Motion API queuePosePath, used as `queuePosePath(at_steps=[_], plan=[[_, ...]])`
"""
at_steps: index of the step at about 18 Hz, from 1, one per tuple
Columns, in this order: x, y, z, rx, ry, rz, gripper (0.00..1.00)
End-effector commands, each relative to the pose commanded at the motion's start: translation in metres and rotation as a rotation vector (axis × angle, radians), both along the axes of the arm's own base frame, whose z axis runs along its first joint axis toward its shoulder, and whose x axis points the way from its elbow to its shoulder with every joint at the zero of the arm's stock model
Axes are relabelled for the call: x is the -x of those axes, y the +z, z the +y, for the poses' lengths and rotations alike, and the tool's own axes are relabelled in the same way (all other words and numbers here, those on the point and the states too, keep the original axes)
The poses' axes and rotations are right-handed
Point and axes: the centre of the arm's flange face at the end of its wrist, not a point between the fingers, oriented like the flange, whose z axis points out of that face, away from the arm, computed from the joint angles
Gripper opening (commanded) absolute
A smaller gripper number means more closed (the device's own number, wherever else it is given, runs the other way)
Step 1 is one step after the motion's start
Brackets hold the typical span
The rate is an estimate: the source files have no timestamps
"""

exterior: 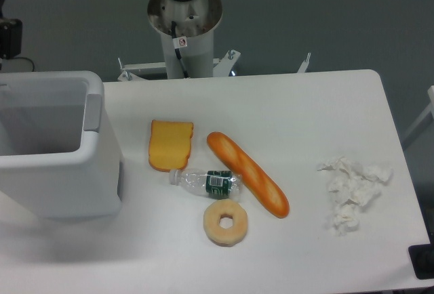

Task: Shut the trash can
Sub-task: 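Reach behind the raised trash can lid with the gripper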

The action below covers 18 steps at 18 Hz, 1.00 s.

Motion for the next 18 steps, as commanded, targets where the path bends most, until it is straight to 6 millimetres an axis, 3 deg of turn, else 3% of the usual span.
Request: queuePosePath(at_steps=[8, 13, 18], plan=[[0.01, 0.004, 0.001, -0.021, 0.042, 0.015, 1.0], [0.028, 0.006, -0.001, -0.023, 0.077, 0.018, 1.0], [0.028, 0.013, -0.007, -0.034, 0.083, 0.021, 1.0]])
